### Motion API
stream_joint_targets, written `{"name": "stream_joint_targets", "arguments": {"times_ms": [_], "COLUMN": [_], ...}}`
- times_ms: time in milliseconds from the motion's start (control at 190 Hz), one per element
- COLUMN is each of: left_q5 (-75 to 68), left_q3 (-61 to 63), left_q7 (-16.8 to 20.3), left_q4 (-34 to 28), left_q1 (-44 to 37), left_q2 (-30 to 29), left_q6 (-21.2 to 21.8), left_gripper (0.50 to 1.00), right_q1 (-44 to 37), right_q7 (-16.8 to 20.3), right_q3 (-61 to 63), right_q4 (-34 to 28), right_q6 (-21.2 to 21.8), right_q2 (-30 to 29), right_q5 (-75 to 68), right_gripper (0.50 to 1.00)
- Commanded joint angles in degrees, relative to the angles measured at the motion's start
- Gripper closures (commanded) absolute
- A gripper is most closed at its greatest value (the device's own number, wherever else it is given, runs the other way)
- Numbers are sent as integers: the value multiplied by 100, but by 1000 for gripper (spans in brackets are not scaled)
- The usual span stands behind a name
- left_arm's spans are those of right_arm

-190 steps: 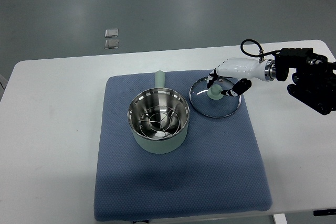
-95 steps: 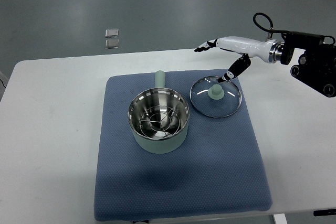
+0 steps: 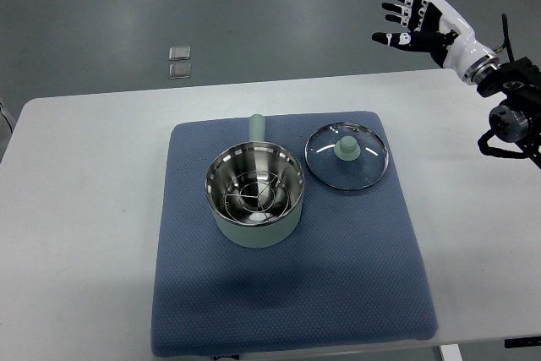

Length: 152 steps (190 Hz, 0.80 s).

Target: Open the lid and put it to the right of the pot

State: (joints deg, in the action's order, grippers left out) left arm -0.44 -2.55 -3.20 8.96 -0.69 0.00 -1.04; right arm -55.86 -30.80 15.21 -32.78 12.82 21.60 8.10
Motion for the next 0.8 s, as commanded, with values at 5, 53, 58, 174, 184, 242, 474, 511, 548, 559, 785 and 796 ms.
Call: {"name": "stream_joint_targets", "arguments": {"times_ms": [5,53,58,174,184,242,474,511,548,559,785,796], "left_q5": [0,0,0,0,0,0,0,0,0,0,0,0], "left_q3": [0,0,0,0,0,0,0,0,0,0,0,0], "left_q7": [4,-5,4,-5,-5,-5,4,4,-5,-5,-5,4], "left_q4": [0,0,0,0,0,0,0,0,0,0,0,0], "left_q1": [-1,-1,-1,-1,-1,-1,-1,-1,-1,-1,-1,-1], "left_q2": [0,0,0,0,0,0,0,0,0,0,0,0], "left_q6": [-1,-1,-1,-1,-1,-1,-1,-1,-1,-1,-1,-1], "left_gripper": [500,500,500,500,500,500,500,500,500,500,500,500], "right_q1": [181,207,207,277,339,383,638,699,726,726,893,901], "right_q7": [276,329,338,391,443,461,373,373,373,373,312,285], "right_q3": [8,17,25,43,43,52,96,105,105,105,96,96], "right_q4": [88,106,106,106,106,114,343,369,387,387,440,440], "right_q6": [-8,-25,-25,-34,-69,-104,-289,-289,-289,-289,-324,-324], "right_q2": [-139,-156,-156,-235,-288,-385,-842,-895,-912,-912,-947,-947], "right_q5": [-599,-722,-757,-1065,-1267,-1381,-1346,-1338,-1338,-1338,-1320,-1320], "right_gripper": [595,595,595,595,595,595,572,572,570,570,570,572]}}
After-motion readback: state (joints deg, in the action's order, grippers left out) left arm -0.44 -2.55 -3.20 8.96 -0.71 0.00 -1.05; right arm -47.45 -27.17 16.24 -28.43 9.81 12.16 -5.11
